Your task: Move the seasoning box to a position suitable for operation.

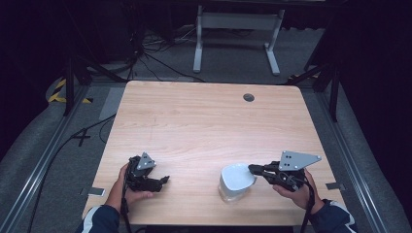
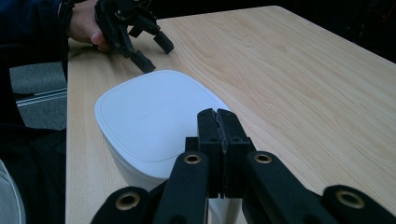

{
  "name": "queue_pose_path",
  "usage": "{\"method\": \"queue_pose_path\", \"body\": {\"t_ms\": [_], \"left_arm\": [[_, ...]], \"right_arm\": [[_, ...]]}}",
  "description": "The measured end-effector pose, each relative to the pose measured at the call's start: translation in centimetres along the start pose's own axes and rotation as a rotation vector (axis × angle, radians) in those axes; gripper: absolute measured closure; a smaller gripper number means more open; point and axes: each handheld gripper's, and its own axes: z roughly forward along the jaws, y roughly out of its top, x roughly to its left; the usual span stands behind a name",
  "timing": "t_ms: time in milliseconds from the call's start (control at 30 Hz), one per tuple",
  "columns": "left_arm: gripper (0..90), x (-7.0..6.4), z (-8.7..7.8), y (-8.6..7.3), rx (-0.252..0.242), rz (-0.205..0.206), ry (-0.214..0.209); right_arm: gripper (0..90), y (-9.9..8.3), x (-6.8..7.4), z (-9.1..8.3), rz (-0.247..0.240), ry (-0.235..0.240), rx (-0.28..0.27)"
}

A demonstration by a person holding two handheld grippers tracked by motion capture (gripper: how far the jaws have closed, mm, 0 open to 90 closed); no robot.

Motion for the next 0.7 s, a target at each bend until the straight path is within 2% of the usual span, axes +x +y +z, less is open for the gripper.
{"method": "queue_pose_path", "body": {"t_ms": [67,133,300,333,433,500,533,700], "left_arm": [[39.7,-0.4,-0.1,0.4,-0.003,0.039,-0.016],[48.1,-1.2,-0.2,1.0,0.008,0.09,-0.016],[66.8,-3.5,-1.1,3.0,-0.077,0.173,-0.069],[70.7,-4.2,-1.2,3.6,-0.09,0.204,-0.079],[77.3,-5.4,-1.5,4.8,-0.128,0.235,-0.123],[80.5,-6.3,-1.5,5.7,-0.146,0.259,-0.134],[81.2,-6.7,-1.5,6.2,-0.156,0.277,-0.148],[82.8,-8.5,-1.2,8.0,-0.199,0.312,-0.198]], "right_arm": [[89.7,0.0,-0.1,0.0,-0.003,0.003,-0.004],[89.8,-0.1,-0.1,0.0,-0.003,0.005,-0.007],[89.9,0.0,0.0,-0.1,-0.007,-0.004,0.003],[89.9,-0.1,0.0,-0.1,-0.005,-0.004,0.0],[89.9,-0.1,0.1,-0.1,-0.008,-0.01,-0.004],[89.9,-0.1,0.1,-0.1,-0.009,-0.012,-0.005],[89.9,-0.2,0.1,-0.1,-0.013,-0.013,-0.006],[90.0,-0.3,0.1,-0.3,-0.01,-0.019,-0.001]]}}
